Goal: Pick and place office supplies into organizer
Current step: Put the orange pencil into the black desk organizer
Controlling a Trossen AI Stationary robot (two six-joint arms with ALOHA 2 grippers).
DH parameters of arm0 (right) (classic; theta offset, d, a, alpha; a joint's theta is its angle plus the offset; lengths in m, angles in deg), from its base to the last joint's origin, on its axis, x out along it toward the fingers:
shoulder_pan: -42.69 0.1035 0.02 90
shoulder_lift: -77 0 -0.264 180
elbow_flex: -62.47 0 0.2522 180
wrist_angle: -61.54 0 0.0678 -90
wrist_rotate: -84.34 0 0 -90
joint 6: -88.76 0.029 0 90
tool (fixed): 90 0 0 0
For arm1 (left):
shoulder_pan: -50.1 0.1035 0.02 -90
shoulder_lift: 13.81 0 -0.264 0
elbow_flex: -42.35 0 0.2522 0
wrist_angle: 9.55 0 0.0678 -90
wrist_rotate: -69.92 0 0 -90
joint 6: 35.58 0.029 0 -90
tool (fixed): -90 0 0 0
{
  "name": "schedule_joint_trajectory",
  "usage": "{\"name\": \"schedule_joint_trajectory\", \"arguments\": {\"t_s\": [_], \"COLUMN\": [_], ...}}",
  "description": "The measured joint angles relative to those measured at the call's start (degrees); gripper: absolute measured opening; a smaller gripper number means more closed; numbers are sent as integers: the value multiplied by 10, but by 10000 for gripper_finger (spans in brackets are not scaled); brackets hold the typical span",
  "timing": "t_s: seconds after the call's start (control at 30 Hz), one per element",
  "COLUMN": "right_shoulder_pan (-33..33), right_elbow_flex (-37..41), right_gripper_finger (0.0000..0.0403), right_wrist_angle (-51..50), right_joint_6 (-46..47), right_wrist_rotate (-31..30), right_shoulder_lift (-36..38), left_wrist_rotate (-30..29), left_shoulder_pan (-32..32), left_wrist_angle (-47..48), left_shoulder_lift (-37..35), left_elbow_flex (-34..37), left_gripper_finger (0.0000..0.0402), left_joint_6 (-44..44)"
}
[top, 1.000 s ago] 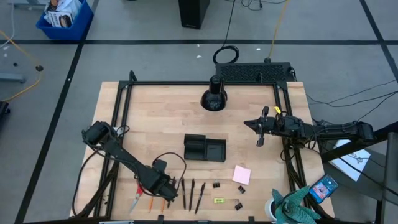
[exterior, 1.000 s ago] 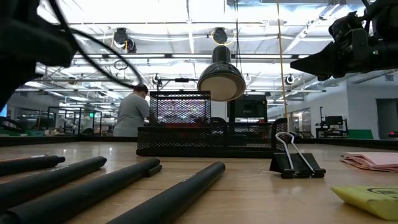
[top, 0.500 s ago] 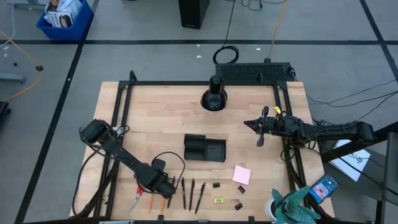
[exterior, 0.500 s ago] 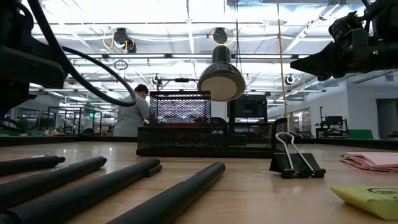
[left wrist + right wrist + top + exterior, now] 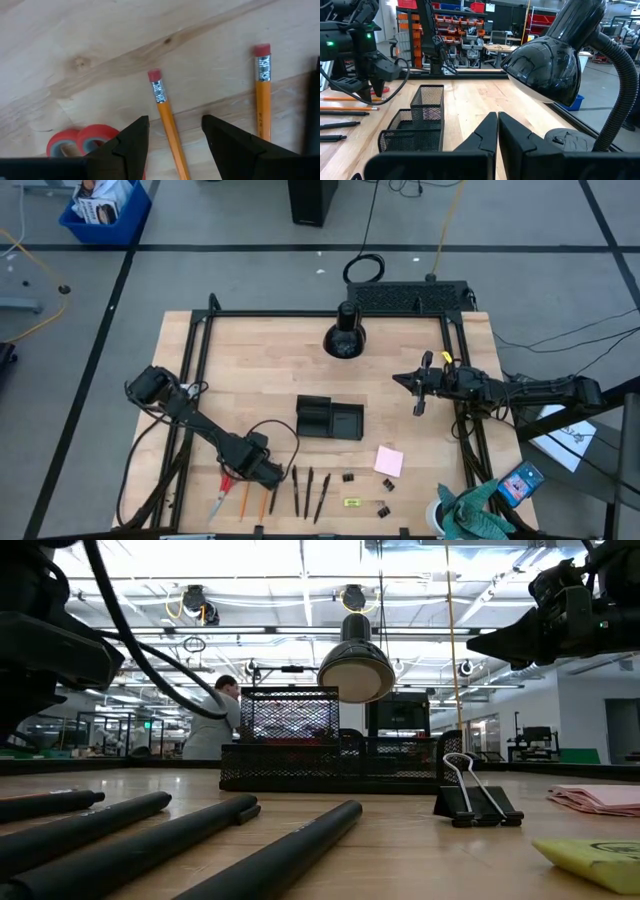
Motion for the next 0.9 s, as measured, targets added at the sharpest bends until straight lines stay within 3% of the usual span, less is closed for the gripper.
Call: {"name": "schedule_joint_trajectory", "arguments": {"t_s": [0.3, 0.73, 0.9], "right_shoulder_pan": [0, 0, 0], "right_elbow_flex": [0, 0, 0], "right_gripper_finger": [9, 9, 8], "right_wrist_angle": [0, 0, 0], "right_joint_6": [0, 0, 0], "right_wrist_rotate": [0, 0, 0], "right_shoulder_lift": [0, 0, 0], "left_wrist_rotate": [-10, -63, -92], "left_shoulder_pan": [5, -9, -14], "left_wrist_angle": [-8, -42, -43], "left_shoulder_lift": [0, 0, 0], "left_elbow_flex": [1, 2, 2], "left_gripper_finger": [186, 13, 27], "left_joint_6": [1, -17, 13]}}
